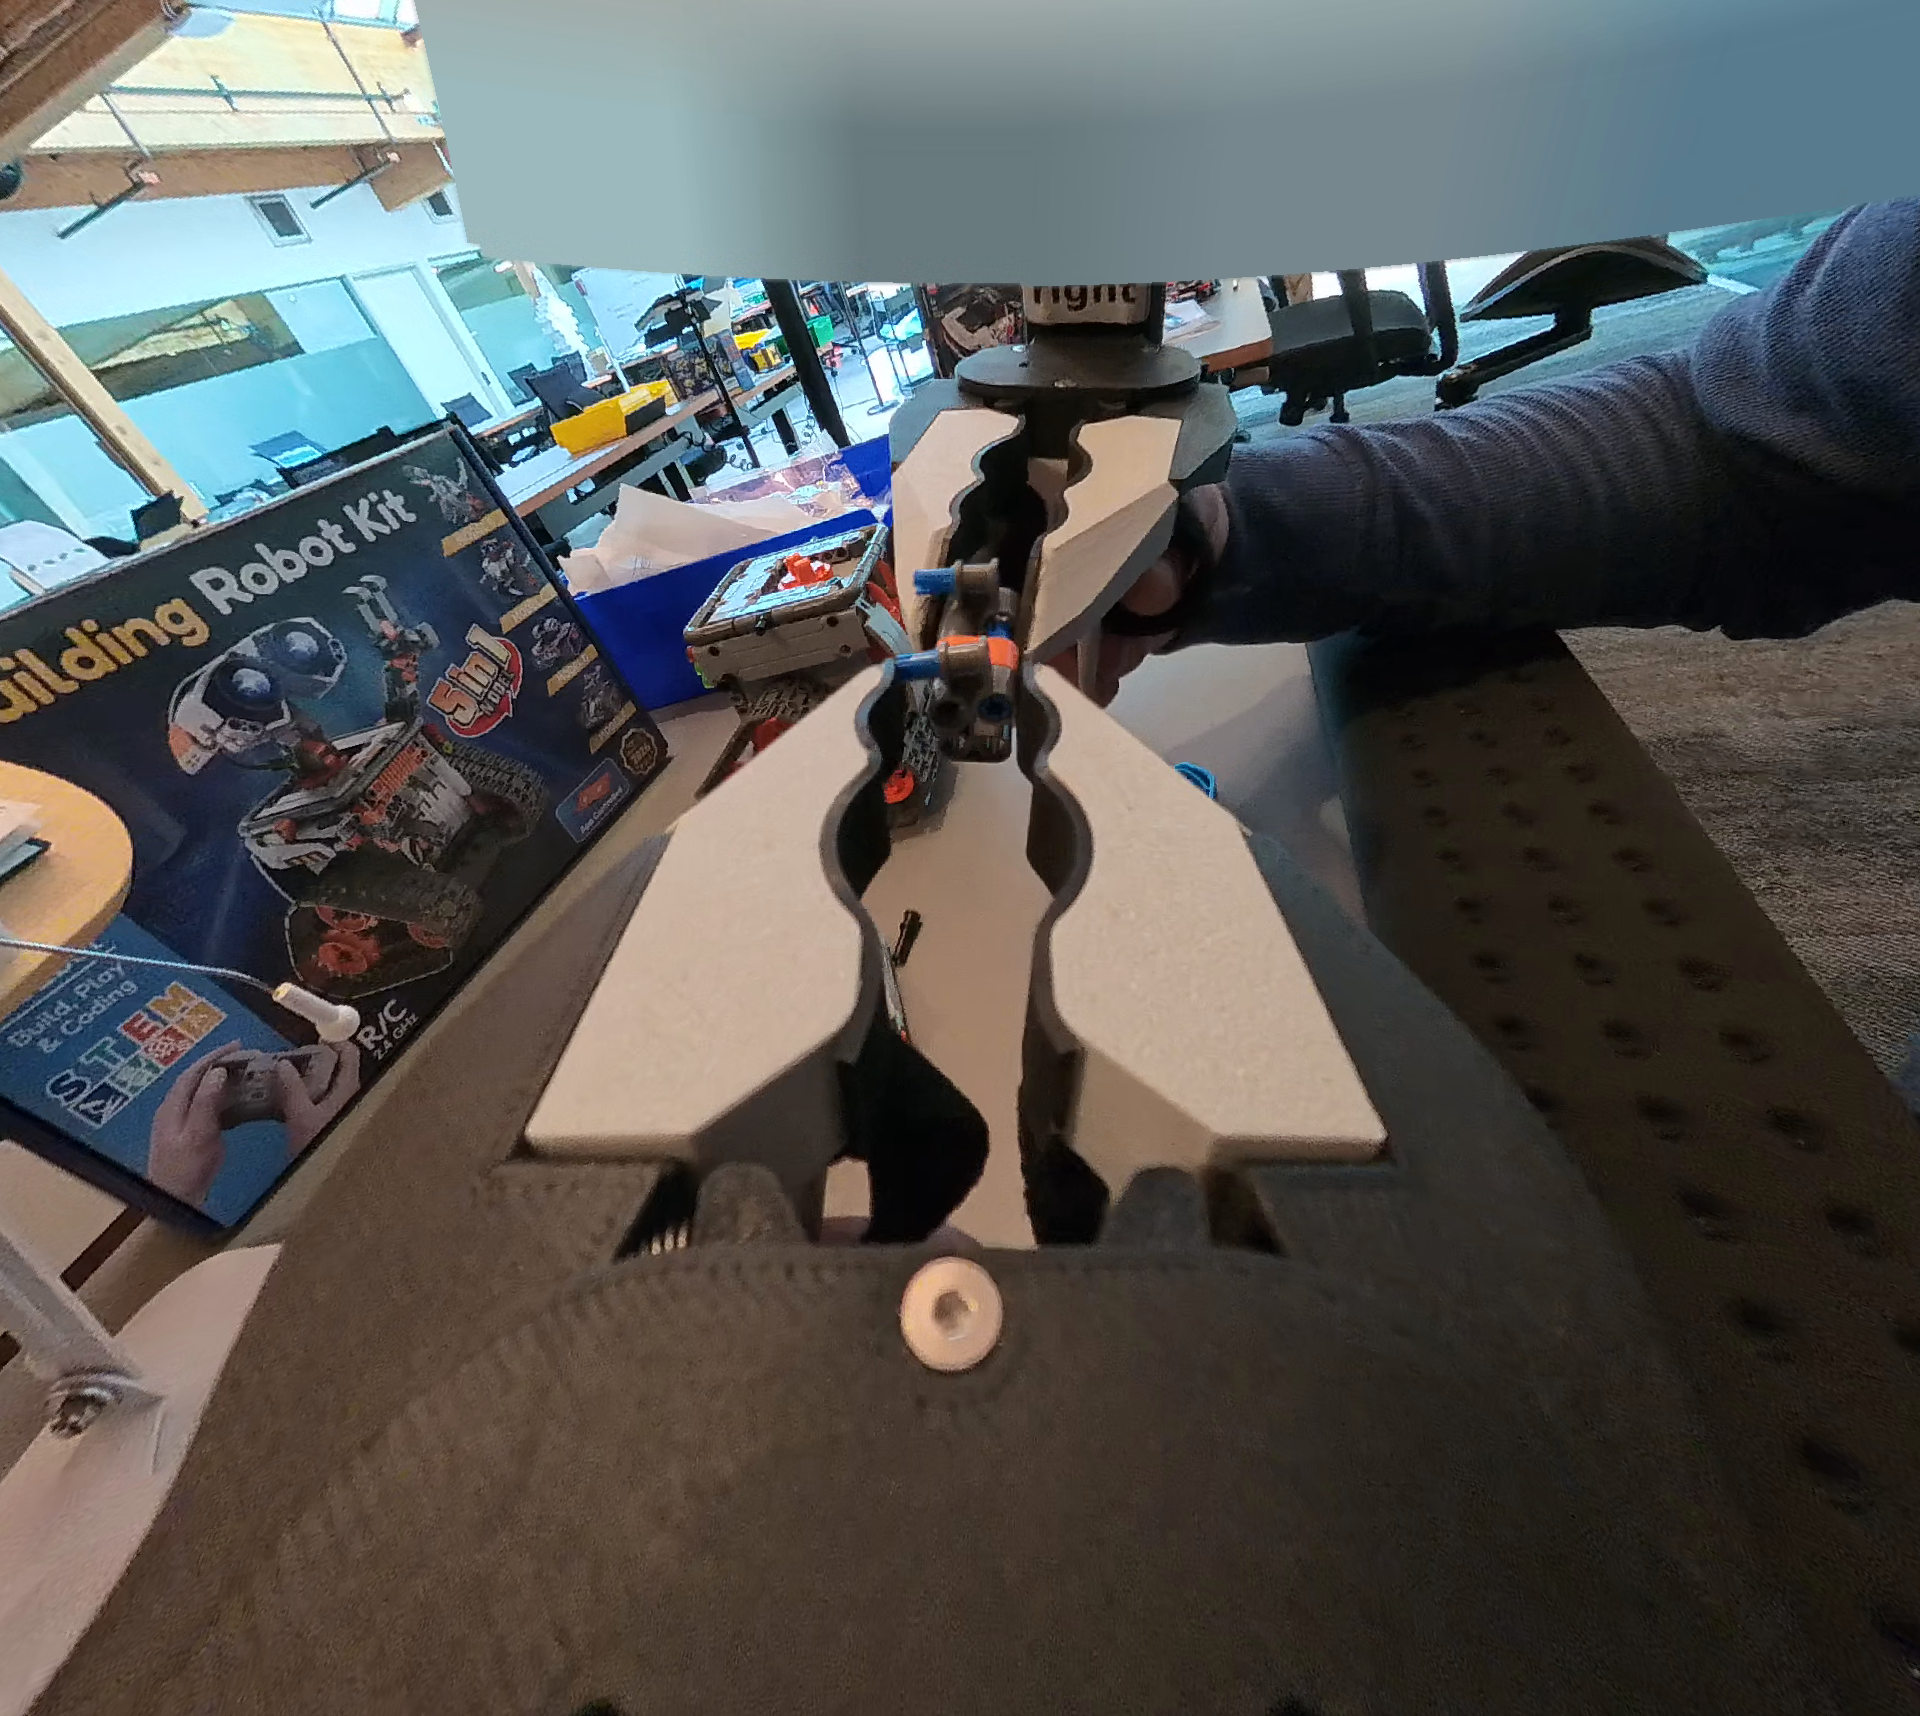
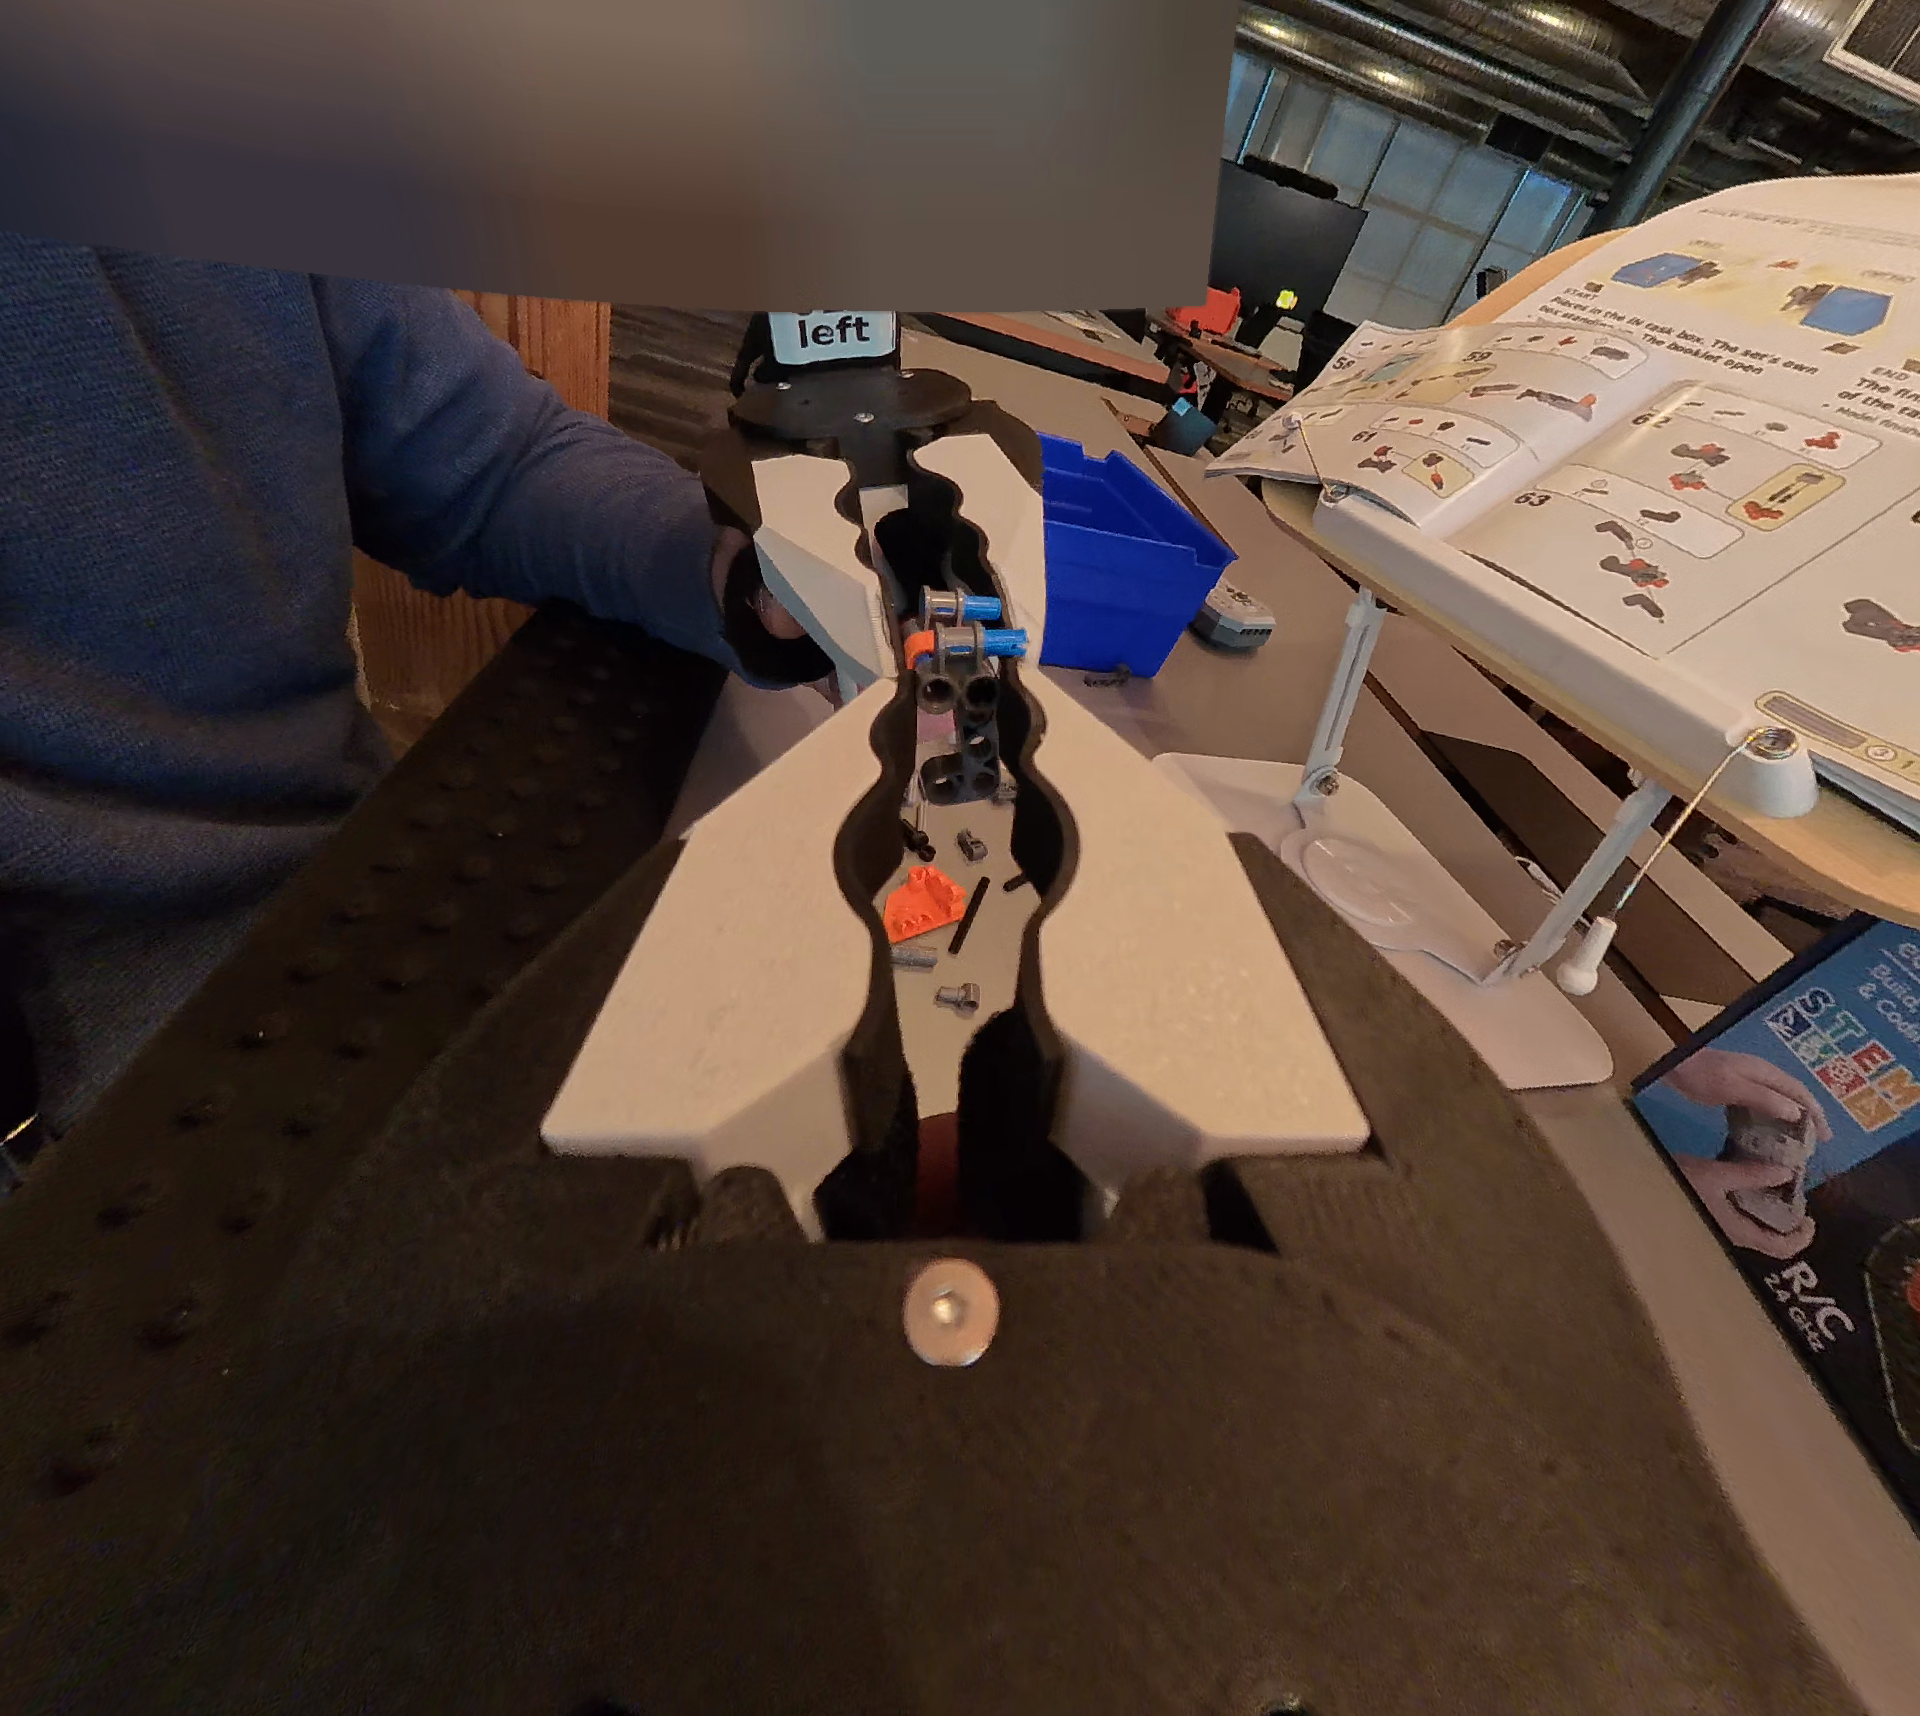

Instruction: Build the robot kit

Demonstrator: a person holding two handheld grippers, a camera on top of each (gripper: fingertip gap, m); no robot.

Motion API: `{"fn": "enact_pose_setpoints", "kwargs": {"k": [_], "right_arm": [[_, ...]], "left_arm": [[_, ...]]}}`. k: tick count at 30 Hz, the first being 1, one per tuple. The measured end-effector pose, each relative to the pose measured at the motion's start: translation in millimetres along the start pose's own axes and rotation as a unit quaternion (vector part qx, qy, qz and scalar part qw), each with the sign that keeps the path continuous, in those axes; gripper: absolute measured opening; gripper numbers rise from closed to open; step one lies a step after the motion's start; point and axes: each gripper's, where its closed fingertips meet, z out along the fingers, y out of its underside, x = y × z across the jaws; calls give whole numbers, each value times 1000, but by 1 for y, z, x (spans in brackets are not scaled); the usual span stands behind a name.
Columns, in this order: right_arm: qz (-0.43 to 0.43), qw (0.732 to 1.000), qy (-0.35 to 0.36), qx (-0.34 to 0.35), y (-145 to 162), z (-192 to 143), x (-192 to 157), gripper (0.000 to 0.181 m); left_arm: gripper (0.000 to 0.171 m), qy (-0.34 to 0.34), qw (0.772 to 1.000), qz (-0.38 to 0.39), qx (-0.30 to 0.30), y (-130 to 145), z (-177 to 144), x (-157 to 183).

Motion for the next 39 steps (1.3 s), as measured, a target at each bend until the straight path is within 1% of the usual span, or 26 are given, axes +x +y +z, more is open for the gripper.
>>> {"fn": "enact_pose_setpoints", "kwargs": {"k": [4,7,9,11,13,15,17,19,20,21,23,25,30,35,39], "right_arm": [[-10,1000,-2,-6,0,1,-2,13],[-20,999,2,-26,3,2,-2,13],[-24,999,4,-43,8,2,-2,13],[-11,999,-4,-39,8,2,-4,13],[-11,999,-6,-51,11,2,-4,13],[0,999,-16,-50,12,1,-6,13],[-3,998,-20,-58,15,1,-6,13],[2,998,-27,-51,14,1,-8,13],[-15,997,-23,-76,22,3,-8,13],[-21,996,-26,-87,27,6,-9,14],[-10,997,-28,-70,22,5,-9,13],[-16,997,-28,-69,17,5,-8,13],[-19,997,-19,-72,20,6,-6,13],[-25,997,-12,-75,21,4,-4,13],[-50,995,5,-81,19,4,-2,13]], "left_arm": [[18,5,1000,-3,2,-2,-2,2],[18,5,1000,7,-6,1,-2,2],[17,0,999,28,-18,5,-2,2],[17,2,999,31,-16,4,-2,4],[17,-4,998,53,-26,7,-1,4],[16,3,998,52,-27,7,-1,7],[16,-2,997,72,-37,9,-1,7],[16,12,998,52,-30,6,-1,10],[16,24,998,52,-31,6,0,14],[15,26,998,58,-31,5,1,17],[14,18,998,49,-26,1,0,14],[14,18,999,44,-20,-2,-2,13],[14,20,999,37,-26,6,-4,8],[14,37,999,3,-17,10,-4,6],[14,44,999,-20,-9,10,-4,4]]}}
